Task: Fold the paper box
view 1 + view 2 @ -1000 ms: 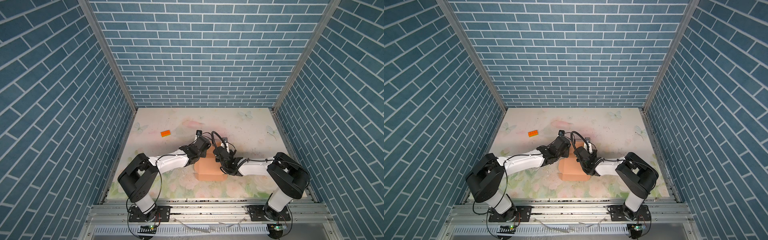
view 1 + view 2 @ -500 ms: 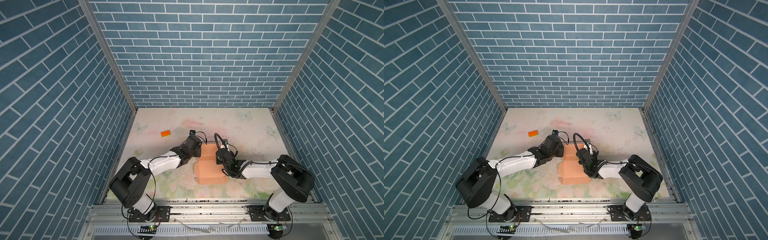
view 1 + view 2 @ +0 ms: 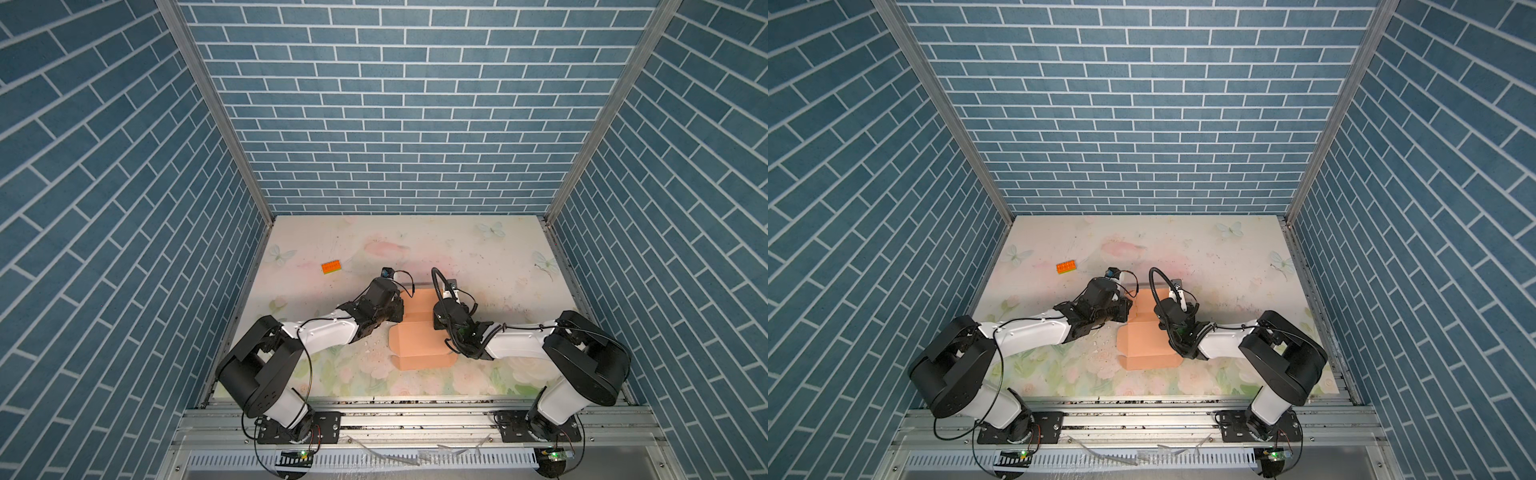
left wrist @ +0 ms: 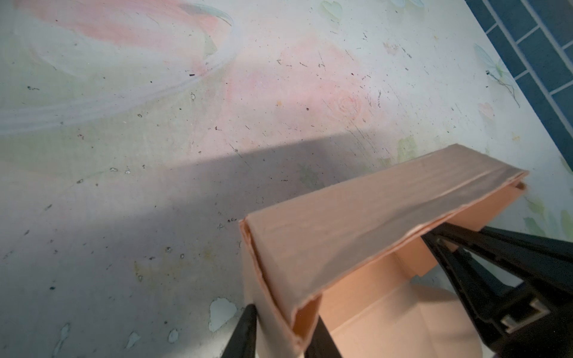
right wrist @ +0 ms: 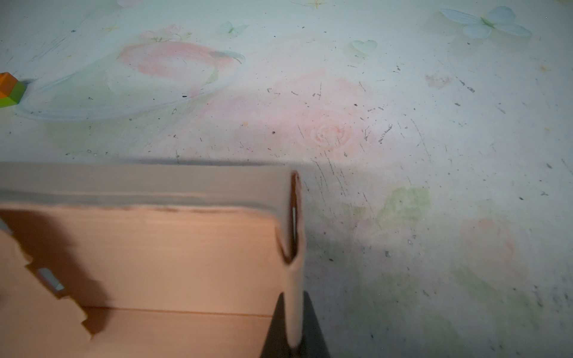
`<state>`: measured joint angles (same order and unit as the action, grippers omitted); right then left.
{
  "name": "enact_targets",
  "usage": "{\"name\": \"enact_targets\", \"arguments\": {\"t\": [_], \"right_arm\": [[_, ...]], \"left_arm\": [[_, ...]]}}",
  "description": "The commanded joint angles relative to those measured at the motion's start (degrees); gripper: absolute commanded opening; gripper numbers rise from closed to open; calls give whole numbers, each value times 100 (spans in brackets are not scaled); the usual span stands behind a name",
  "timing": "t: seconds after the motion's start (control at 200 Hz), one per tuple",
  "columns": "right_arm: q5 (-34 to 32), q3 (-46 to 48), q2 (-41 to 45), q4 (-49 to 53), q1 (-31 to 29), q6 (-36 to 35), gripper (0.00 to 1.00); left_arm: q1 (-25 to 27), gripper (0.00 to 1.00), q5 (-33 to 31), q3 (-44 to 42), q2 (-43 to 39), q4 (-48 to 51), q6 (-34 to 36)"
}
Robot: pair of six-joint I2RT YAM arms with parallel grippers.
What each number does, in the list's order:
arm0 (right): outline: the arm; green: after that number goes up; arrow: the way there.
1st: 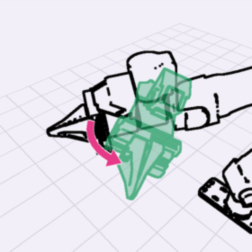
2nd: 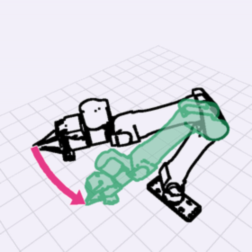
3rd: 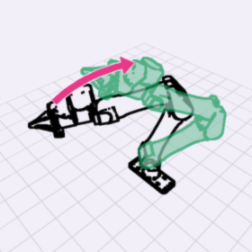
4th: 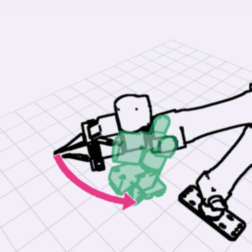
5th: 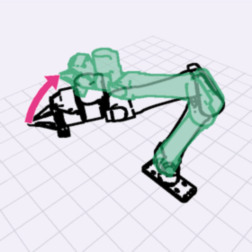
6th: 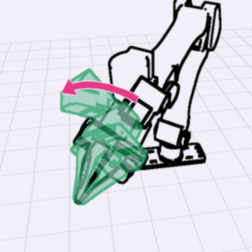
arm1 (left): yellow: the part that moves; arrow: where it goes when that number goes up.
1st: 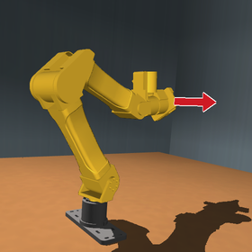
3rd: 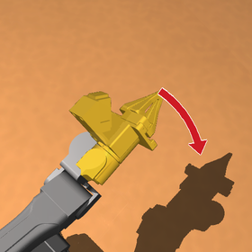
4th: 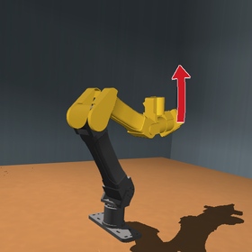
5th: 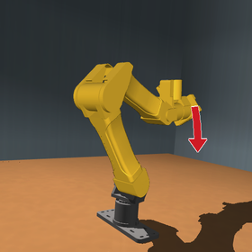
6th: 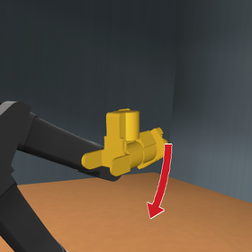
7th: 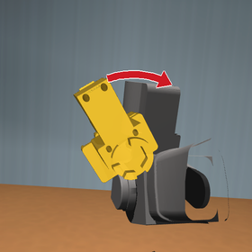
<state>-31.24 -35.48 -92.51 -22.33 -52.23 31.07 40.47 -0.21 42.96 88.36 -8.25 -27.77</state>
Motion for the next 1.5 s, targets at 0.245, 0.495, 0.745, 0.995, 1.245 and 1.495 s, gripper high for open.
{"name": "enact_targets", "arguments": {"t": [0.245,0.495,0.745,0.995,1.245,1.495], "right_arm": [[26,145,180,-38,-7,-84,0],[119,185,204,-88,-22,-18,0],[151,152,292,100,-91,203,0],[331,-145,468,903,-128,541,0],[932,-903,638,2489,-119,1053,0],[1685,-1776,421,3840,-101,1657,0]], "left_arm": [[-13,22,-217,68,158,-183,38],[-13,12,-598,306,356,-53,22],[64,1,-1088,766,493,727,-9],[95,0,-1095,1351,627,1829,75],[93,2,-876,2048,838,3179,210],[58,6,-238,2586,1165,4069,334]]}}
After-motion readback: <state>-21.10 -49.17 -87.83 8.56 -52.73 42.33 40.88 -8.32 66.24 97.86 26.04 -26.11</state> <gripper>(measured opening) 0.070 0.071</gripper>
